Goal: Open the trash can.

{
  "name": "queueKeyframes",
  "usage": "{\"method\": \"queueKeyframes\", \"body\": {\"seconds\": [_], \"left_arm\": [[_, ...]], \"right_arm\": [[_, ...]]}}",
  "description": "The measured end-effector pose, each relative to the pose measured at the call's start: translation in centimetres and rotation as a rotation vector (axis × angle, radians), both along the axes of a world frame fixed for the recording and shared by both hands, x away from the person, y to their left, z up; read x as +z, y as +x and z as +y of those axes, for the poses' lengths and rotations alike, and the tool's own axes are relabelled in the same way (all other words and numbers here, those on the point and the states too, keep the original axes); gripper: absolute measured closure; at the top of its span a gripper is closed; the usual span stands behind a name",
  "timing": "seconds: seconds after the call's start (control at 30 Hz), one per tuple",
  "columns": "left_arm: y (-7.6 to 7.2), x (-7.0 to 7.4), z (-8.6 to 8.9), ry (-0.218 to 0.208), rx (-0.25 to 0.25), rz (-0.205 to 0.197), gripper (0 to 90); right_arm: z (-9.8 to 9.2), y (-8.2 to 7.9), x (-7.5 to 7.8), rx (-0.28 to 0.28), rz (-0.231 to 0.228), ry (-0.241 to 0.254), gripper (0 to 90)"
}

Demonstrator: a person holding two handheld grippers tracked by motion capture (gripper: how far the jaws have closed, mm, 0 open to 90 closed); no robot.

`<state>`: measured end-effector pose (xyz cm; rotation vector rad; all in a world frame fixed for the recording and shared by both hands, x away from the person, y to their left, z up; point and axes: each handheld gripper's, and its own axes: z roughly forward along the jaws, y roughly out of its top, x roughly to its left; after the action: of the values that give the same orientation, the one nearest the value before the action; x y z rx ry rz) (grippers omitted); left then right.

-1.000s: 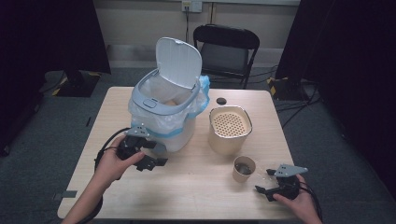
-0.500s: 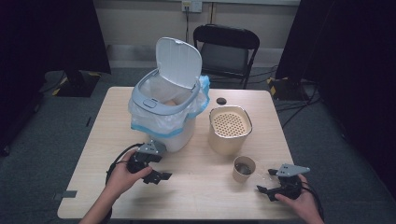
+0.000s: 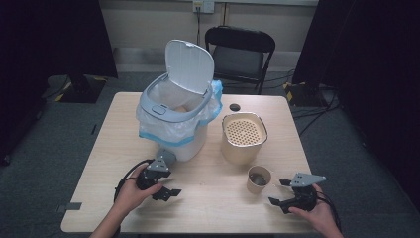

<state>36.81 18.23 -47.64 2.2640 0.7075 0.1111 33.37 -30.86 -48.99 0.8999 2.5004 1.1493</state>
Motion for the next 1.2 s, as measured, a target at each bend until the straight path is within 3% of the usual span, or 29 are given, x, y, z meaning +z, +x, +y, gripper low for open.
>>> {"method": "queueKeyframes", "body": {"seconds": [0.13,0.33,0.5,0.6,0.97,1.2], "left_arm": [[-0.2,-0.6,0.2,0.010,-0.002,-0.011,16.7],[-0.4,-1.3,0.4,0.064,-0.022,-0.025,16.6],[-0.6,-1.4,0.4,0.072,-0.035,-0.049,16.2],[-0.7,-1.6,0.5,0.080,-0.048,-0.084,15.7],[-1.0,-2.4,1.2,0.010,-0.063,-0.126,12.4],[-1.1,-2.5,1.2,0.007,-0.063,-0.132,10.3]], "right_arm": [[0.4,0.0,0.0,0.011,0.008,0.008,15.0],[1.0,0.2,0.2,0.028,0.003,0.015,15.4],[1.9,0.4,0.4,0.042,-0.003,0.022,15.2],[2.4,0.6,0.5,0.052,-0.003,0.026,15.2],[3.8,1.0,0.5,0.072,-0.007,0.039,15.4],[4.3,1.2,0.5,0.068,-0.018,0.070,16.0]]}}
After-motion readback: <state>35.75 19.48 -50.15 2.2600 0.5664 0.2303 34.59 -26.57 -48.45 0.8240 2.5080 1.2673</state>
